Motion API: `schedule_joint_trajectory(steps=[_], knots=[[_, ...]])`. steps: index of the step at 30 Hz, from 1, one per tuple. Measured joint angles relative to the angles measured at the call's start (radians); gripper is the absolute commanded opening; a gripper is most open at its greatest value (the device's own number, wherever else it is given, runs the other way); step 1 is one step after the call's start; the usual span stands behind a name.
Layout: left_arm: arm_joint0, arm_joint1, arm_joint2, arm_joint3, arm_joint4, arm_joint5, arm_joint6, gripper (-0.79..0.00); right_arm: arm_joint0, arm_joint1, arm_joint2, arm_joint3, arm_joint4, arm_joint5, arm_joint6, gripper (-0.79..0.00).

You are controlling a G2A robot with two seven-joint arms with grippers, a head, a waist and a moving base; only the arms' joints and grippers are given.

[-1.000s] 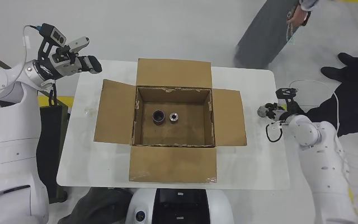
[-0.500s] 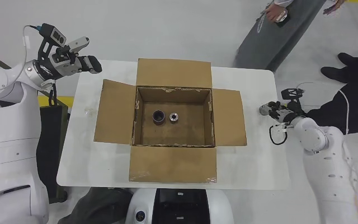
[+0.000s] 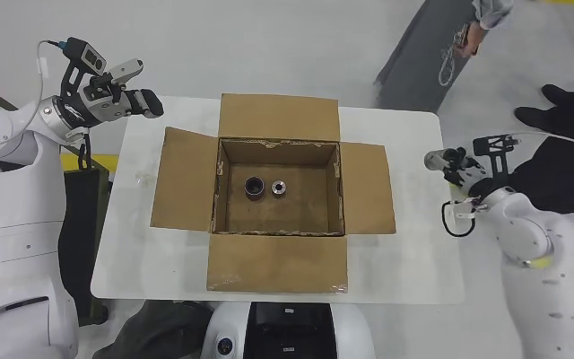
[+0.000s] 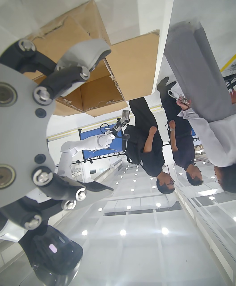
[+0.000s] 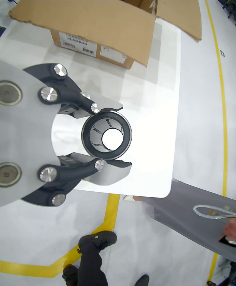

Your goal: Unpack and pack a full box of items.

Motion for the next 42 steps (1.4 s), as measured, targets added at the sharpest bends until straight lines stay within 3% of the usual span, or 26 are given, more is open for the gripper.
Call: schedule_joint_trajectory(steps=[8,16,42], knots=[[0.0,0.0,0.0,0.0,0.0,0.0,0.0,0.0,-0.033,0.001,-0.022,-0.205,-0.032,0.021,0.007,-0.785],[0.0,0.0,0.0,0.0,0.0,0.0,0.0,0.0,-0.004,-0.003,-0.137,-0.312,-0.089,0.034,0.035,-0.785],[0.0,0.0,0.0,0.0,0.0,0.0,0.0,0.0,0.165,-0.033,-0.481,-0.254,-0.225,0.056,0.096,-0.785]])
